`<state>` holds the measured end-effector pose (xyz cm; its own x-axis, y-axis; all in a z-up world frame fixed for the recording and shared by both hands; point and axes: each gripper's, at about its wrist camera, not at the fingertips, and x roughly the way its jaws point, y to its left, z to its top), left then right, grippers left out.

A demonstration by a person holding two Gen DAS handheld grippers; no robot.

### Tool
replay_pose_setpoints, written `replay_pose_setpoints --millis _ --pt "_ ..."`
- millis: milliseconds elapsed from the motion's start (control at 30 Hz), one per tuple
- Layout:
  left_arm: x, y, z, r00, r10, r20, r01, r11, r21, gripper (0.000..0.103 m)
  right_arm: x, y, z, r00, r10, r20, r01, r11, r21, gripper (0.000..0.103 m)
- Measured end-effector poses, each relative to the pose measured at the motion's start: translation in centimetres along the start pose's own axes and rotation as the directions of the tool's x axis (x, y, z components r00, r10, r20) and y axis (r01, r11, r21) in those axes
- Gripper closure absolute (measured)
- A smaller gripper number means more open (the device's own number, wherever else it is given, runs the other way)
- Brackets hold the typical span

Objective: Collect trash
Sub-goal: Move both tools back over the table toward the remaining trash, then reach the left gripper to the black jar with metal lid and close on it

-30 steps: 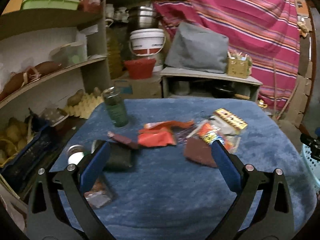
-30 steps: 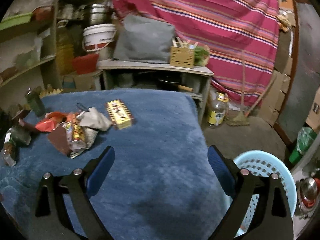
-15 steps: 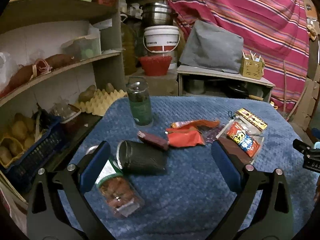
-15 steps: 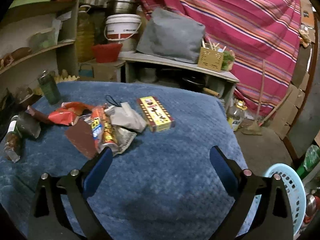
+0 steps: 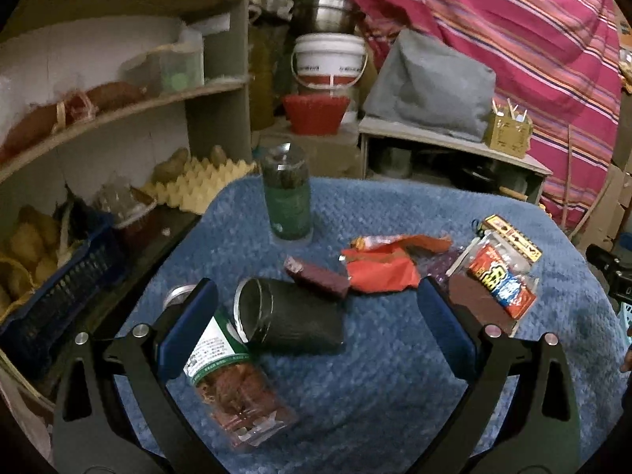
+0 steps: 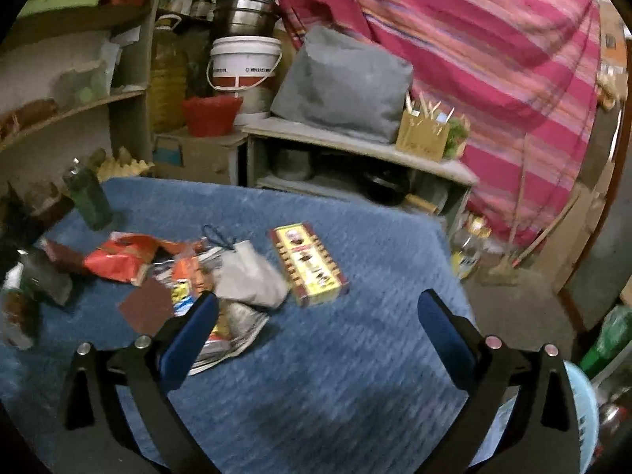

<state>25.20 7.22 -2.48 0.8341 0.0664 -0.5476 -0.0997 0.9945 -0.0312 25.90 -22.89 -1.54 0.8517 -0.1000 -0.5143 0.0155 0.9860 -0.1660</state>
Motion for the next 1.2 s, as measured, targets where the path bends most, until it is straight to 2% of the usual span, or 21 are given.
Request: replay_pose_setpoints --millis 100,200,267,300,400,567,633,733,800,967,1067,1167,1200 --pt "1.1 0.4 -0.4 1.000 0.018 -0.023 -0.018 1.000 0.000 0.005 1.0 -0.1 -0.7 1.000 -0.003 -0.018 0.003 1.000 -0.001 0.004" --pt "1.9 -0.1 -0.8 0.999 0.033 -0.033 -0.031 0.998 0.049 0.005 2.0 -0.8 -1.4 1.000 0.010 -0.030 -0.008 0.999 0.042 0.004" --pt "2.6 -0.5 -1.0 0.998 0.056 -0.034 -0.053 0.996 0.071 0.005 3.0 -1.4 -1.6 0.994 0.023 -0.107 -0.014 0.996 0.085 0.004" --pt "3.0 -0.7 -1.0 0.998 0.046 -0.040 -0.042 0.996 0.075 0.005 3.4 -1.7 -1.6 0.991 0.031 -0.128 -0.017 0.994 0.106 0.004" --pt "4.4 -1.3 -1.0 0.997 0.041 -0.059 -0.037 0.996 0.077 0.005 3.8 -2.2 -1.6 0.990 0.048 -0.131 -0.029 0.989 0.145 0.004" --pt "6.1 -1.7 -0.1 0.997 0.051 -0.058 -0.045 0.994 0.097 0.005 4.3 -1.1 -1.9 0.991 0.016 -0.130 -0.002 0.994 0.109 0.004" --pt "6.6 -0.8 0.2 0.997 0.046 -0.059 -0.042 0.997 0.070 0.005 4.6 -0.4 -2.0 0.990 0.024 -0.140 -0.010 0.995 0.098 0.004" --pt "7.9 0.4 0.5 0.995 0.049 -0.089 -0.046 0.998 0.034 0.006 5.0 0.0 -2.3 0.987 0.032 -0.157 -0.017 0.995 0.094 0.004" --pt "8.6 0.7 0.5 0.993 0.017 -0.118 -0.014 1.000 0.023 0.006 5.1 0.3 -2.4 0.986 0.037 -0.161 -0.022 0.995 0.092 0.004" --pt "9.0 -0.4 0.7 0.992 0.031 -0.121 -0.020 0.996 0.086 0.006 5.5 0.9 -2.4 0.985 0.036 -0.168 -0.023 0.996 0.083 0.004" --pt "9.1 -1.2 0.5 0.992 0.070 -0.102 -0.056 0.990 0.133 0.014 5.8 1.4 -2.5 0.983 0.050 -0.175 -0.035 0.996 0.085 0.004" --pt "8.7 -1.6 0.5 0.993 0.082 -0.079 -0.068 0.984 0.166 0.030 5.9 2.2 -2.3 0.984 0.056 -0.169 -0.043 0.996 0.076 0.004" --pt "8.6 -1.6 0.5 0.995 0.049 -0.092 -0.034 0.985 0.167 0.049 5.9 2.4 -2.3 0.984 0.057 -0.167 -0.045 0.996 0.073 0.004"
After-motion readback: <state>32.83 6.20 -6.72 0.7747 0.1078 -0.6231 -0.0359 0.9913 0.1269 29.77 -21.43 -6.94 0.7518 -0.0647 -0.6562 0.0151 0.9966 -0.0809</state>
